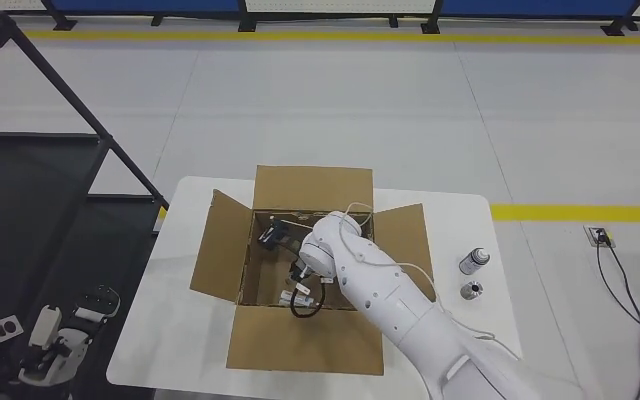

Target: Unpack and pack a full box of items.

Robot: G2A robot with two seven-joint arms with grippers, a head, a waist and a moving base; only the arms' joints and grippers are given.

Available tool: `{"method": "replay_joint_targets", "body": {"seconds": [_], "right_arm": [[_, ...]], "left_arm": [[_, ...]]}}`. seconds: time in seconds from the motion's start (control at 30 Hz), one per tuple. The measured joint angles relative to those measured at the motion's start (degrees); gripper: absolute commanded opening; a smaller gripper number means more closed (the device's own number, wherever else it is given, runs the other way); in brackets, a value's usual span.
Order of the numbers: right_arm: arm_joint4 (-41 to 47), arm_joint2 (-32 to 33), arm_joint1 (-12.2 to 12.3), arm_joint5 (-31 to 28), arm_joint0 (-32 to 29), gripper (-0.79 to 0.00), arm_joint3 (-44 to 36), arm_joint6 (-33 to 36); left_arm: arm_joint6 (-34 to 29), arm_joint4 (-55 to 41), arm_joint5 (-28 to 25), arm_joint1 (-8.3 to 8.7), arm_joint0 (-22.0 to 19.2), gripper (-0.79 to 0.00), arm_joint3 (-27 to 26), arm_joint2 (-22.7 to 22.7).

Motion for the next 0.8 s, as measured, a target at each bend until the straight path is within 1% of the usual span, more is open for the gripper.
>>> {"method": "replay_joint_targets", "body": {"seconds": [0.07, 0.13, 0.33, 0.5, 0.8], "right_arm": [[0.55, -0.22, -0.07, -3.68, -0.18, 0.0, 0.76, 0.6], [1.06, -0.52, -0.37, -6.04, -0.01, 0.0, 1.78, 0.74], [1.72, -2.08, -1.53, -11.47, 0.01, 0.0, 4.25, -0.27], [1.41, -3.63, -2.94, -10.79, -0.03, 0.0, 6.98, -0.52], [2.57, -5.31, -5.78, -11.96, 1.58, 0.0, 13.14, -0.19]], "left_arm": [[0.0, 0.0, 0.0, 0.0, 0.0, 0.0, 0.0, 0.0], [0.0, 0.0, 0.0, 0.0, 0.0, 0.0, 0.0, 0.0], [0.0, 0.0, 0.0, 0.0, 0.0, 0.0, 0.0, 0.0], [0.0, 0.0, 0.0, 0.0, 0.0, 0.0, 0.0, 0.0], [0.0, 0.0, 0.0, 0.0, 0.0, 0.0, 0.0, 0.0]]}}
